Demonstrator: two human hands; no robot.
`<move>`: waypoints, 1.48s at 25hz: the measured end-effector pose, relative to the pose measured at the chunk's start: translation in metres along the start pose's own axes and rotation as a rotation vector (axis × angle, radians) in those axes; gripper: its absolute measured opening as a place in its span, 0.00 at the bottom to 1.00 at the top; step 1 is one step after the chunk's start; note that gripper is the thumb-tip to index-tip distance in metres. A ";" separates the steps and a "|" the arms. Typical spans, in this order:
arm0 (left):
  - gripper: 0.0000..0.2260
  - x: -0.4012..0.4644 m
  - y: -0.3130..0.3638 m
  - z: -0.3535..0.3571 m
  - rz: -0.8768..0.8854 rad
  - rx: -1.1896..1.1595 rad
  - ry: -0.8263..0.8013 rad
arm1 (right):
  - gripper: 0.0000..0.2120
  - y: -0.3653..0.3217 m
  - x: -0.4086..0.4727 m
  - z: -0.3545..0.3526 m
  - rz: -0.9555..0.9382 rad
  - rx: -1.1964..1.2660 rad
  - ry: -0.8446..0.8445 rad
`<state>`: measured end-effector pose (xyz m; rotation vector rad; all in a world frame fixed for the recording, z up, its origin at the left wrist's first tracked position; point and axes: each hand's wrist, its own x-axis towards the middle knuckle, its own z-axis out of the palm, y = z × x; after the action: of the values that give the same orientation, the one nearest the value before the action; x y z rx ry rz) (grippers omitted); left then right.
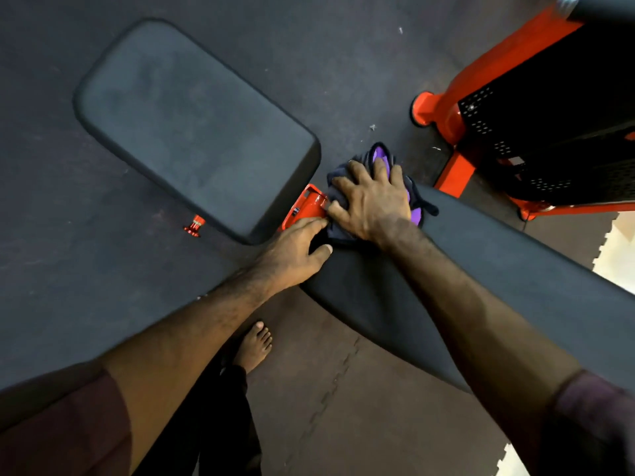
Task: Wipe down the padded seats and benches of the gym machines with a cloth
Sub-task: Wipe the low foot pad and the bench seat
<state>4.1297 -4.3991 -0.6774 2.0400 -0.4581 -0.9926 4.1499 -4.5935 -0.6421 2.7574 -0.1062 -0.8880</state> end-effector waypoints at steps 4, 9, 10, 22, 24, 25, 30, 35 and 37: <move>0.27 0.027 0.019 -0.006 0.073 0.066 -0.029 | 0.27 0.056 0.025 -0.025 0.224 0.307 -0.109; 0.27 0.055 0.058 -0.006 0.178 0.200 -0.064 | 0.24 0.105 -0.058 -0.012 0.370 0.303 0.043; 0.27 0.059 0.064 -0.005 0.201 0.237 -0.070 | 0.24 0.106 -0.055 -0.012 0.402 0.298 0.032; 0.27 0.069 0.153 0.045 0.442 0.490 -0.151 | 0.25 0.151 -0.125 0.005 0.573 0.322 0.054; 0.27 0.070 0.174 0.057 0.461 0.490 -0.179 | 0.26 0.147 -0.121 0.004 0.516 0.351 0.046; 0.27 0.071 0.181 0.061 0.460 0.498 -0.191 | 0.26 0.149 -0.124 0.004 0.485 0.366 0.048; 0.28 0.068 0.204 0.070 0.486 0.567 -0.229 | 0.25 0.209 -0.189 0.016 0.585 0.359 0.090; 0.26 0.055 0.269 0.117 0.690 0.613 -0.299 | 0.26 0.231 -0.241 0.025 0.658 0.337 0.144; 0.27 0.052 0.291 0.137 0.737 0.615 -0.340 | 0.28 0.241 -0.262 0.028 0.726 0.324 0.149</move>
<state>4.0620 -4.6778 -0.5233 1.9200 -1.7243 -0.7711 3.9224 -4.7952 -0.4554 2.6932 -1.2197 -0.4890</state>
